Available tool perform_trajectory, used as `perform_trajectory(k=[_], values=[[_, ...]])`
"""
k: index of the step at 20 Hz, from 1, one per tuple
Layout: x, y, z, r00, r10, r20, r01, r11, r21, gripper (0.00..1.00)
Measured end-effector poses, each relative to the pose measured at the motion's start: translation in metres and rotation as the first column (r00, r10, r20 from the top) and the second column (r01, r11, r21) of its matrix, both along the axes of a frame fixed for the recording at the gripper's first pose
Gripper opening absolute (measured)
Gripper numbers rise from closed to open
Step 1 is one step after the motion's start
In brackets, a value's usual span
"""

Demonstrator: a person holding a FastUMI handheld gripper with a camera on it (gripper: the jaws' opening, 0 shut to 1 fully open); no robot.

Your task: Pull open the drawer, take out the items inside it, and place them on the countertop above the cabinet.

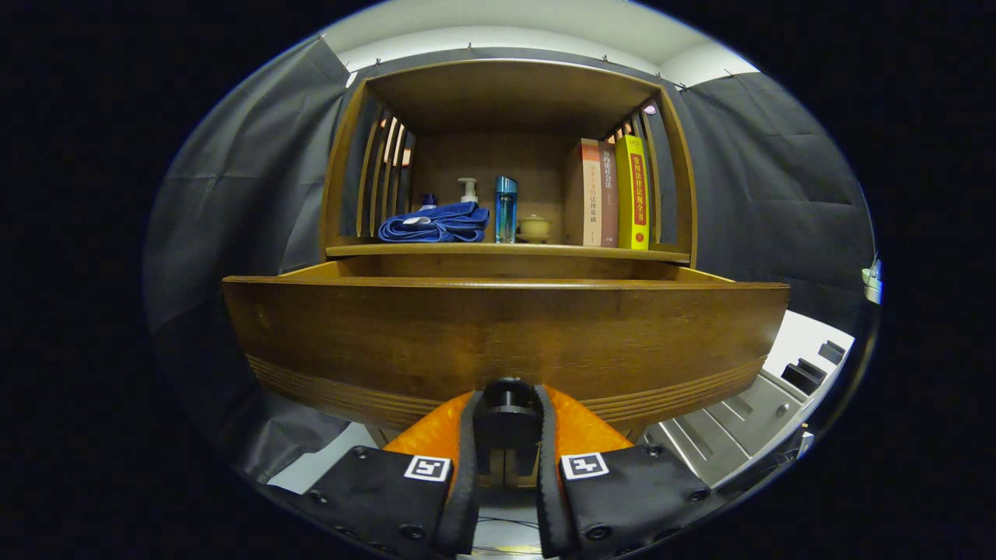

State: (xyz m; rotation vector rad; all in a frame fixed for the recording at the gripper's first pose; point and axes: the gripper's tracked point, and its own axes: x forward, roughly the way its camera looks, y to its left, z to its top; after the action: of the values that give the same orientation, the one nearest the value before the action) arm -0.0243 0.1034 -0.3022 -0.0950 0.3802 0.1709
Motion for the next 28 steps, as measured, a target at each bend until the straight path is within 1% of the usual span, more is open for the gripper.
perform_trajectory(k=[2, 8, 14, 15, 19, 22, 25, 28], values=[[0.0, 0.0, 0.0, 1.0, 0.0, 0.012, 0.0, 1.0, -0.003, 0.39], [0.0, -0.001, 0.006, 0.999, 0.003, 0.044, -0.003, 1.0, -0.01, 0.55], [-0.002, 0.012, 0.012, 0.998, 0.03, 0.062, -0.031, 0.999, 0.011, 0.93], [-0.006, 0.013, 0.021, 0.996, 0.032, 0.078, -0.033, 0.999, 0.012, 0.99], [-0.011, 0.018, 0.061, 0.983, 0.07, 0.17, -0.07, 0.998, -0.008, 0.98], [-0.009, 0.019, 0.1, 0.971, 0.084, 0.225, -0.091, 0.996, 0.019, 0.98], [0.006, 0.013, 0.144, 0.956, 0.079, 0.282, -0.091, 0.995, 0.031, 0.98], [0.039, 0.005, 0.177, 0.953, 0.07, 0.295, -0.078, 0.997, 0.015, 0.98]])
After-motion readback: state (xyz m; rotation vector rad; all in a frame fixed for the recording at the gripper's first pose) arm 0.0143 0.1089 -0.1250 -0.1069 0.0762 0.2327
